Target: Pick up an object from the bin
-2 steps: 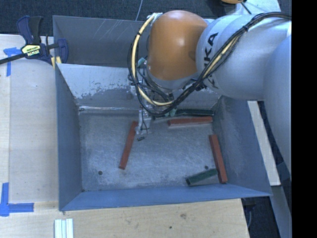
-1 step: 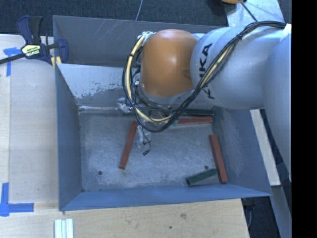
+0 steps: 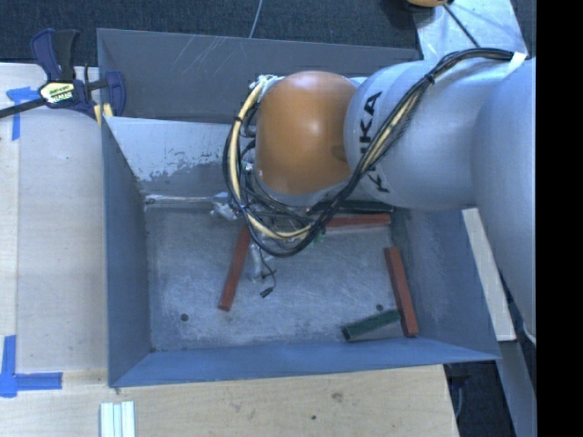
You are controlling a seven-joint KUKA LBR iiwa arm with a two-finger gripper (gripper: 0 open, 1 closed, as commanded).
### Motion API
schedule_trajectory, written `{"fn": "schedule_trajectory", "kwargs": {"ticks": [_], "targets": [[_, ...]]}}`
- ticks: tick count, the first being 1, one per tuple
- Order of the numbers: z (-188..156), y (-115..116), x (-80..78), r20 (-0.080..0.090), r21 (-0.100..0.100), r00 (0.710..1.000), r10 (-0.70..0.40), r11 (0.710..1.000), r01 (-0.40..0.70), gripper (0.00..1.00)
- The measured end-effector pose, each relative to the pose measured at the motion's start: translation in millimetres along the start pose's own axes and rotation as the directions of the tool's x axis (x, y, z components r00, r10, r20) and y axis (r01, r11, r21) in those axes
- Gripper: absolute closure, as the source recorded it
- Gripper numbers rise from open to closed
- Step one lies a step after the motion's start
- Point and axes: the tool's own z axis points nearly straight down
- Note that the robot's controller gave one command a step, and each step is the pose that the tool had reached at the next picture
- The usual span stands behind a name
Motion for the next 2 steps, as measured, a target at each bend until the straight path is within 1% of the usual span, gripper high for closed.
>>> {"fn": "schedule_trajectory", "kwargs": {"ticks": [1, 2], "targets": [[39.3, -16.5, -26.1, 0.011, 0.006, 0.963, -0.269, 0.963, 0.269, 0.00], [64.7, -19.7, -11.2, 0.003, 0.001, 0.878, -0.479, 0.878, 0.479, 1.00]]}}
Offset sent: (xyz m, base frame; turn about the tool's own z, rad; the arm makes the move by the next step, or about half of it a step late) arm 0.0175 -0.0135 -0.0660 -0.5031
